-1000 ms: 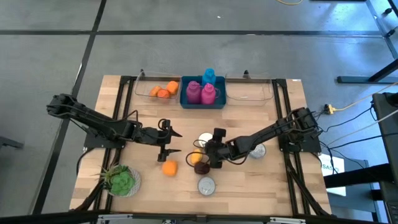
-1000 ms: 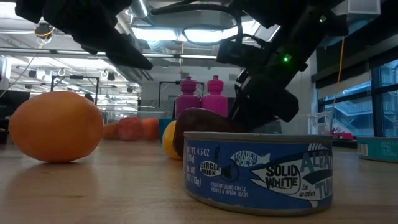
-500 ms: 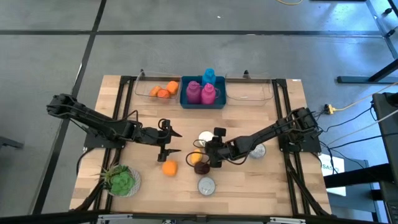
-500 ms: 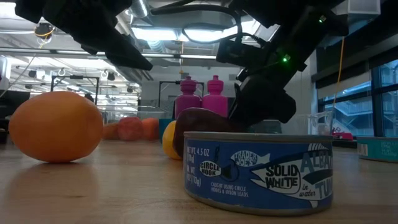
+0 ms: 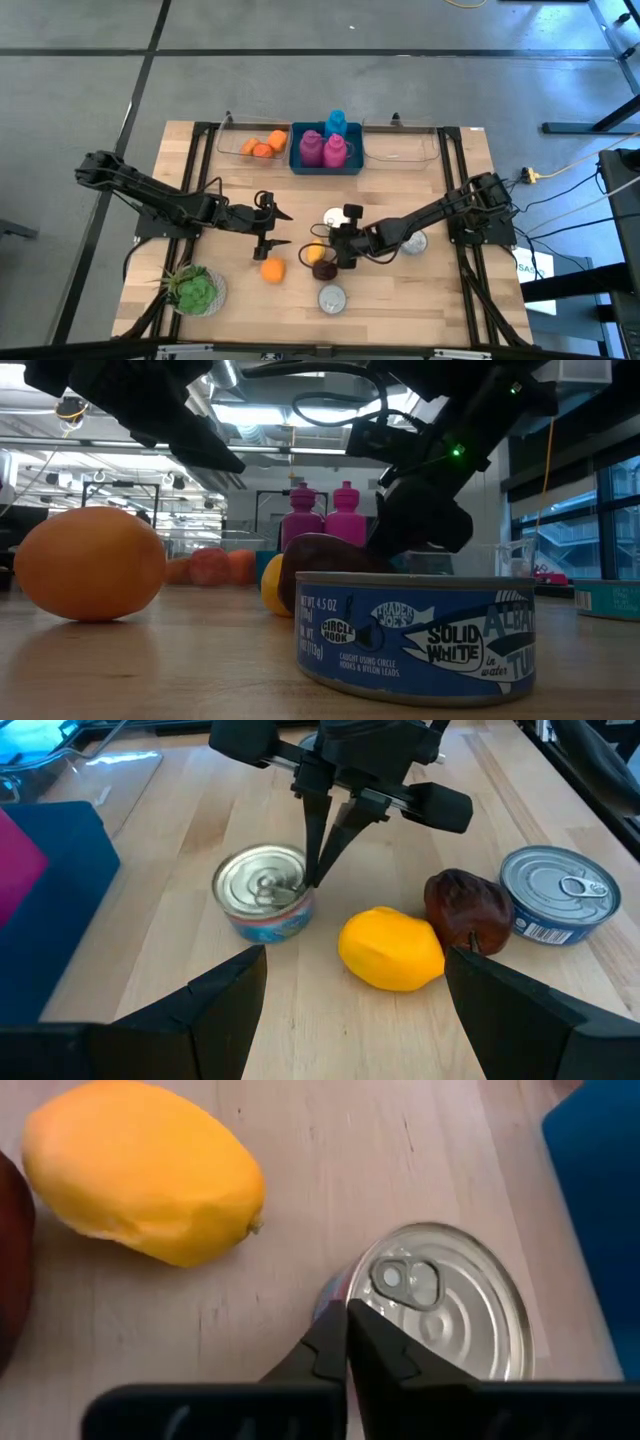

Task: Pick & Place Food Item
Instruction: Put the blue pink tuna can into the right transparent bin

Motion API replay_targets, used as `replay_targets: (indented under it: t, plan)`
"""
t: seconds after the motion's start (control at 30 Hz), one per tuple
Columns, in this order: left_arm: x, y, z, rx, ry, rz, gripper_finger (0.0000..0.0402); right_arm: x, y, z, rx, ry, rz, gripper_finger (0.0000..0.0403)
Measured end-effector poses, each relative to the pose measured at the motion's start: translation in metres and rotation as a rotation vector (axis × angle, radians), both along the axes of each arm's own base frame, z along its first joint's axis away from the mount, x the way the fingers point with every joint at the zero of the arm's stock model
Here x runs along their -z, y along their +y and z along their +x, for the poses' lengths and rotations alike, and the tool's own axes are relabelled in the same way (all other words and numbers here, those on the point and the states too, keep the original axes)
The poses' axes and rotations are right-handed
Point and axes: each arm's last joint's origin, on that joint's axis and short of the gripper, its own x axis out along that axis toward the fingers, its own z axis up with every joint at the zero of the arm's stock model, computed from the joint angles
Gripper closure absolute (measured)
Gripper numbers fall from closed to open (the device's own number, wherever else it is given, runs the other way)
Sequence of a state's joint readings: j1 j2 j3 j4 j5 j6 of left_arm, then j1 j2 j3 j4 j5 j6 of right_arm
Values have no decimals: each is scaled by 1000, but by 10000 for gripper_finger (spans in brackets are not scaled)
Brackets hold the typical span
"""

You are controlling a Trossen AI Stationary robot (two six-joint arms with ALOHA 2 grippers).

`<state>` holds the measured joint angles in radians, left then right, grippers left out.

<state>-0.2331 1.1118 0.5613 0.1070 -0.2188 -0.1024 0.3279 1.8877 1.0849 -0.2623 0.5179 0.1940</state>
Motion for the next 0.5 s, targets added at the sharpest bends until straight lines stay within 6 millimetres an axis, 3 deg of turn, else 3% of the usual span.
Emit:
replay_targets:
  t: [0.5]
  plan:
    - [0, 0, 0, -12, -2, 14, 103, -3, 0, 2, -5, 6, -37, 402]
